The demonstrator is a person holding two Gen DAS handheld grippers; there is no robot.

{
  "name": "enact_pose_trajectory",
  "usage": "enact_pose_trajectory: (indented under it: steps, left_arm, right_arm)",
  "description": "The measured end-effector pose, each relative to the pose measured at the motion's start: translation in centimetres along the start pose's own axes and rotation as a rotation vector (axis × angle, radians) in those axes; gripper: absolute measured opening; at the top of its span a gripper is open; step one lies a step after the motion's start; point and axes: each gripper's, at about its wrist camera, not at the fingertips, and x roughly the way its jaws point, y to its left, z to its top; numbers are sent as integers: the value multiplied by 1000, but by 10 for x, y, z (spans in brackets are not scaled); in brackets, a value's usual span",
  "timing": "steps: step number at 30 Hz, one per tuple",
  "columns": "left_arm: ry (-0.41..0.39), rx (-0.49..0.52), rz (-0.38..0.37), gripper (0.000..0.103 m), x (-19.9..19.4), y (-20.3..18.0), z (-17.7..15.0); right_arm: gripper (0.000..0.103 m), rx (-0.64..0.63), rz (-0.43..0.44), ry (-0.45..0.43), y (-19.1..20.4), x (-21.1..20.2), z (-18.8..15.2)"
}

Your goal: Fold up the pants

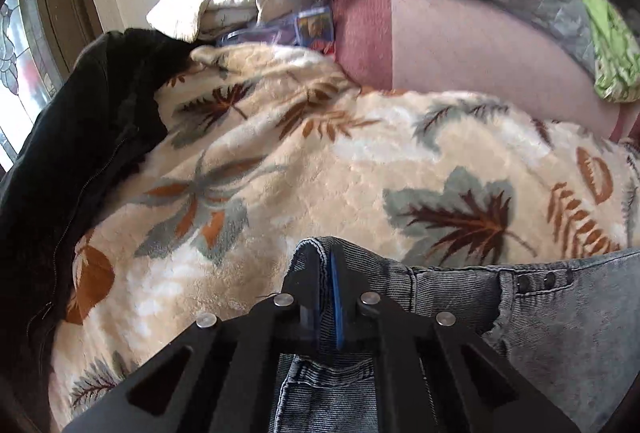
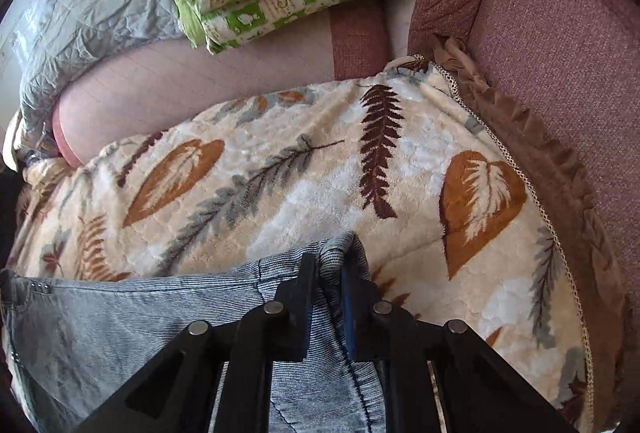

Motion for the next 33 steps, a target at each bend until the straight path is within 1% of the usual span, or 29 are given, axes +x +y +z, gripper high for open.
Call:
enact_pose_trajectory:
  steps: [1, 2, 3, 4, 5, 6, 7, 8, 10, 11, 12, 13, 14, 16, 17, 18, 19, 20, 21, 24, 25, 26, 27, 28, 29, 30, 31, 32, 33]
  left_arm:
    - [100, -9, 14, 10, 22, 1, -5]
    - [148, -37, 9, 11, 33, 5, -11]
    - [91, -56, -5, 12, 27, 7, -12]
    - [79, -57, 2, 17, 20, 9, -12]
    - [77, -47, 19, 30, 12, 10, -12]
    - [56, -36, 37, 47, 1, 12, -12]
    - [19, -27, 51, 55, -13, 15, -13]
    - [-26, -25, 57, 66, -29, 18, -16]
    - [-96, -11, 28, 69, -60, 22, -27]
    - [-102, 2, 5, 70, -71, 22, -33]
    - [-94, 18, -10, 70, -78, 20, -42]
    - [-83, 45, -19, 70, -83, 14, -51]
    - [-67, 85, -14, 70, -83, 8, -61]
    - [-15, 148, 29, 70, -72, -3, -77]
    - [28, 166, 43, 70, -61, -8, -83]
    - [83, 174, 57, 70, -50, -10, -89]
    - [115, 167, 63, 71, -40, -9, -92]
    - [110, 155, 60, 72, -37, -8, -95]
    - [105, 150, 66, 73, -35, -7, -94]
    - [133, 129, 63, 73, -33, -5, -89]
    - [129, 148, 73, 73, -32, -7, -89]
    - [121, 165, 90, 77, -31, -9, -89]
    - [113, 169, 112, 83, -28, -10, -90]
    - [109, 165, 129, 85, -27, -10, -90]
    - [112, 154, 129, 86, -27, -9, -90]
    - [125, 140, 125, 86, -29, -7, -89]
    - [127, 127, 122, 86, -35, -5, -89]
    - [112, 123, 122, 85, -44, -2, -89]
    - [90, 130, 121, 85, -55, 0, -91]
  right_arm:
    - [34, -9, -6, 77, -1, 22, -4]
    - [42, 1, -33, 140, -4, 37, -11]
    - [46, 32, -34, 142, -8, 39, -16]
    - [47, 65, -3, 111, -13, 31, -20]
    - [58, 85, 38, 96, -17, 22, -23]
    - [67, 95, 66, 80, -22, 12, -26]
    - [70, 97, 65, 61, -26, 0, -28]
    - [70, 97, 53, 47, -31, -11, -31]
    - [71, 130, 68, 39, -44, -30, -43]
    - [71, 151, 94, 58, -49, -35, -51]
    - [71, 157, 112, 91, -52, -36, -59]
    - [71, 147, 100, 121, -51, -35, -67]
    - [71, 127, 72, 136, -49, -33, -74]
    - [71, 110, 29, 167, -48, -23, -83]
    - [70, 124, 38, 187, -50, -17, -87]
    - [54, 125, 56, 216, -49, -10, -90]
    - [46, 105, 43, 234, -45, -6, -92]
    - [36, 83, 32, 223, -40, -8, -92]
    - [14, 65, 27, 223, -35, -13, -91]
    - [13, -13, -13, 158, -23, -45, -86]
    - [13, -34, -47, 142, -22, -51, -86]
    - [13, -60, -93, 141, -22, -49, -87]
    - [13, -78, -105, 181, -23, -37, -91]
    - [13, -78, -79, 243, -26, -19, -97]
    - [18, -78, -82, 241, -28, -10, -103]
    - [19, -64, -88, 203, -28, -13, -104]
    - [20, -35, -84, 188, -29, -21, -105]
    - [37, -3, -51, 188, -32, -30, -106]
    - [65, 18, -10, 178, -35, -40, -108]
